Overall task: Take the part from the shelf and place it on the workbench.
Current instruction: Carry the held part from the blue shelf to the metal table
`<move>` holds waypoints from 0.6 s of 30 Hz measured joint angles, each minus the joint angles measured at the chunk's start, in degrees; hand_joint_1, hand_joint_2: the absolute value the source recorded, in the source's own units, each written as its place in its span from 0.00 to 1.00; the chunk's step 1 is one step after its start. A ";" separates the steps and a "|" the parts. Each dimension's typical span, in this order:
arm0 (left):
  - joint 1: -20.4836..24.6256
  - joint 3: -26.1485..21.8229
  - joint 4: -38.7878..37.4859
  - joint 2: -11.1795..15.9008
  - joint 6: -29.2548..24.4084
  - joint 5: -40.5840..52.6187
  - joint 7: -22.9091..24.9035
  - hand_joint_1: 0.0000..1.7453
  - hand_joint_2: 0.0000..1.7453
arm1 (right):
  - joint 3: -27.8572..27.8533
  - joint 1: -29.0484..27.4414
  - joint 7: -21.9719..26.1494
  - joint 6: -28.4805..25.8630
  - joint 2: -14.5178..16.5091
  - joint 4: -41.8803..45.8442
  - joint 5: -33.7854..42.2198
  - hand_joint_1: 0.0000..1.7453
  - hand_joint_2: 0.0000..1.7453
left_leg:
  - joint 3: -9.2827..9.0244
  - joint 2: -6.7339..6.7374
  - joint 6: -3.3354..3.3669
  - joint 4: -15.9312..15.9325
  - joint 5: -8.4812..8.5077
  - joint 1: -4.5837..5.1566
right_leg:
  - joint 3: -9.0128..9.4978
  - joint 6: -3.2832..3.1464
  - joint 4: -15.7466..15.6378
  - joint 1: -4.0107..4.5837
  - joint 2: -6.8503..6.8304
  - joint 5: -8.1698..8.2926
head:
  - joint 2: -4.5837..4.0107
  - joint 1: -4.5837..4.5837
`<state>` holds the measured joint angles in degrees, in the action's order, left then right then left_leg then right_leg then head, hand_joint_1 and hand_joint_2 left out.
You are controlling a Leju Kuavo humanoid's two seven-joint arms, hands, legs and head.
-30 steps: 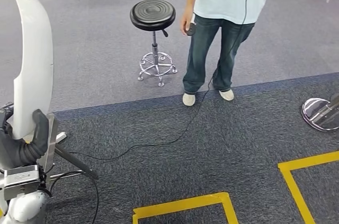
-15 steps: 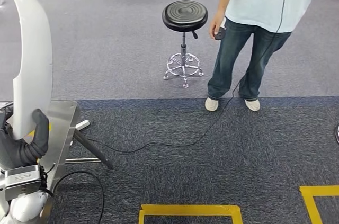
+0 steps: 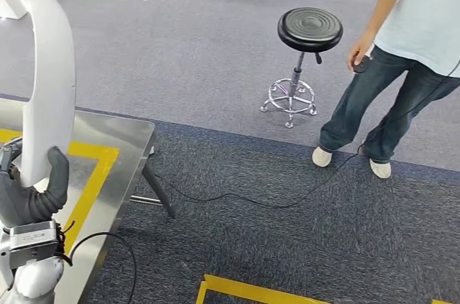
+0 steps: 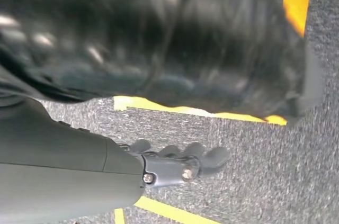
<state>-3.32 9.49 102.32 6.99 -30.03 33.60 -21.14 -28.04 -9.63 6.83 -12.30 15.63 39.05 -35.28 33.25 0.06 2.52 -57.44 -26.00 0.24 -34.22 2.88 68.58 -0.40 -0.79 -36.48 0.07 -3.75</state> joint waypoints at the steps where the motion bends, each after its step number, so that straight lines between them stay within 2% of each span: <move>1: -0.03 0.02 -0.03 -0.01 0.01 0.01 0.00 1.00 1.00 | -0.02 -0.10 -0.04 0.01 0.00 -0.02 0.01 0.00 0.00 | 0.01 -0.76 0.08 -0.01 -0.02 0.00 | -2.11 0.06 3.57 -0.02 0.49 -1.03 | 0.00 0.02; 2: -0.07 0.05 -0.07 -0.02 0.02 0.01 0.00 1.00 1.00 | -0.04 -0.21 -0.08 0.01 0.00 -0.03 0.02 0.00 0.00 | -0.01 -1.59 0.11 -0.04 -0.05 0.00 | -3.55 0.09 5.48 -0.04 0.69 -0.96 | 0.00 0.03; 3: -0.09 0.06 -0.10 -0.02 0.02 0.01 0.00 1.00 1.00 | -0.06 -0.29 -0.09 0.01 0.00 -0.03 0.03 0.00 0.00 | -0.08 -2.45 0.08 -0.07 -0.07 -0.03 | -3.88 0.10 5.04 -0.09 0.79 0.33 | 0.00 0.03; 4: -0.10 0.07 -0.13 -0.02 0.02 0.01 0.00 1.00 1.00 | -0.09 -0.33 -0.07 0.01 -0.01 -0.03 0.03 0.00 0.00 | -0.19 -3.28 -0.01 -0.13 -0.13 -0.08 | -3.13 0.10 2.42 -0.18 1.08 2.58 | 0.00 0.02; 5: -0.09 0.09 -0.14 -0.03 0.02 0.01 0.00 1.00 1.00 | -0.13 -0.34 -0.03 0.00 -0.01 -0.03 0.03 0.00 0.00 | -0.24 -4.04 -0.18 -0.24 -0.24 -0.17 | -1.70 0.11 -1.51 -0.36 2.13 5.15 | 0.00 0.04; 6: -0.06 0.10 -0.14 -0.03 0.02 0.01 0.01 1.00 1.00 | -0.18 -0.35 0.00 0.01 -0.01 -0.04 0.02 0.00 0.00 | -0.17 -4.75 -0.47 -0.53 -0.42 -0.16 | -0.14 0.09 -5.38 -0.58 3.61 6.91 | 0.00 0.08; 7: -0.04 0.11 -0.14 -0.03 0.02 0.01 0.01 1.00 1.00 | -0.21 -0.35 0.03 0.02 -0.01 -0.07 0.02 0.00 0.00 | 0.03 -5.43 -0.82 -0.82 -0.53 -0.21 | 1.19 -0.02 -8.23 -0.72 4.87 7.87 | 0.00 0.10; 8: -0.03 0.13 -0.14 -0.03 0.02 0.01 0.01 1.00 1.00 | -0.25 -0.37 0.06 0.02 -0.01 -0.09 0.02 0.00 0.00 | 0.33 -6.06 -1.21 -1.02 -0.55 -0.27 | 1.96 -0.20 -9.76 -0.78 5.78 8.03 | 0.00 0.13; 9: -0.07 0.15 -0.15 -0.03 0.02 0.00 0.02 1.00 1.00 | -0.27 -0.39 0.08 0.02 0.00 -0.11 0.02 0.00 0.00 | 0.61 -6.72 -1.61 -1.14 -0.48 -0.33 | 2.32 -0.47 -10.16 -0.71 5.78 7.71 | 0.00 0.16; 10: -0.15 0.17 -0.16 0.01 0.01 0.00 0.02 1.00 1.00 | -0.28 -0.39 0.09 0.02 0.01 -0.12 0.02 0.00 0.00 | 0.85 -7.30 -1.94 -1.12 -0.35 -0.47 | 2.52 -0.79 -10.25 -0.69 5.13 7.69 | 0.00 0.13; 11: -0.22 0.21 -0.17 0.06 0.00 -0.01 0.02 1.00 1.00 | -0.33 -0.39 0.10 0.01 0.01 -0.12 0.02 0.00 0.00 | 1.07 -6.84 -2.22 -1.43 -0.44 -0.46 | 2.63 -1.13 -10.42 -0.70 4.45 7.76 | 0.00 0.11; 12: -0.21 0.24 -0.18 0.13 -0.01 -0.01 0.02 1.00 1.00 | -0.37 -0.38 0.11 0.01 0.01 -0.12 0.02 0.00 0.00 | 1.51 -5.70 -2.47 -2.40 -0.99 -0.40 | 2.81 -1.47 -10.62 -0.74 3.71 7.82 | 0.00 -0.05; 14: 0.00 0.33 -0.19 0.22 -0.02 -0.01 0.02 1.00 1.00 | -0.44 -0.43 0.14 0.00 0.02 -0.12 0.01 0.00 0.00 | 3.81 -2.39 -2.90 -7.52 -3.74 -0.28 | 3.17 -2.08 -10.91 -0.69 2.06 7.74 | 0.00 -0.38; 15: 0.08 0.38 -0.19 0.24 -0.01 -0.01 0.02 1.00 1.00 | -0.46 -0.48 0.14 0.00 0.02 -0.12 0.01 0.00 0.00 | 5.56 -1.47 -3.09 -11.21 -5.51 -0.34 | 3.27 -2.27 -10.93 -0.60 1.22 7.61 | 0.00 -0.53; 16: 0.05 0.43 -0.20 0.24 -0.01 -0.01 0.03 1.00 1.00 | -0.49 -0.52 0.14 -0.01 0.02 -0.12 0.01 0.00 0.00 | 7.22 -1.09 -3.23 -14.61 -6.86 -0.43 | 3.34 -2.38 -10.93 -0.52 0.35 7.49 | 0.00 -0.54; 17: -0.04 0.45 -0.21 0.25 -0.01 -0.01 0.07 1.00 1.00 | -0.52 -0.53 0.14 -0.01 0.02 -0.12 0.00 0.00 0.00 | 8.23 -0.93 -3.31 -16.63 -7.29 -0.51 | 3.42 -2.44 -10.92 -0.47 -0.50 7.36 | 0.00 -0.54; 18: -0.15 0.46 -0.22 0.25 -0.01 -0.01 0.12 1.00 1.00 | -0.54 -0.51 0.14 -0.02 0.02 -0.12 -0.03 0.00 0.00 | 8.24 -0.81 -3.32 -16.59 -6.59 -0.58 | 3.54 -2.43 -10.91 -0.43 -1.34 7.21 | 0.00 -0.54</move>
<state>-3.46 9.94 102.10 7.25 -30.03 33.59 -21.02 -28.58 -10.13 6.97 -12.32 15.65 38.93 -35.31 41.48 -0.75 -0.80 -74.03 -32.59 -0.34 -30.68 0.45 57.67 -0.83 -2.13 -29.27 0.07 -4.29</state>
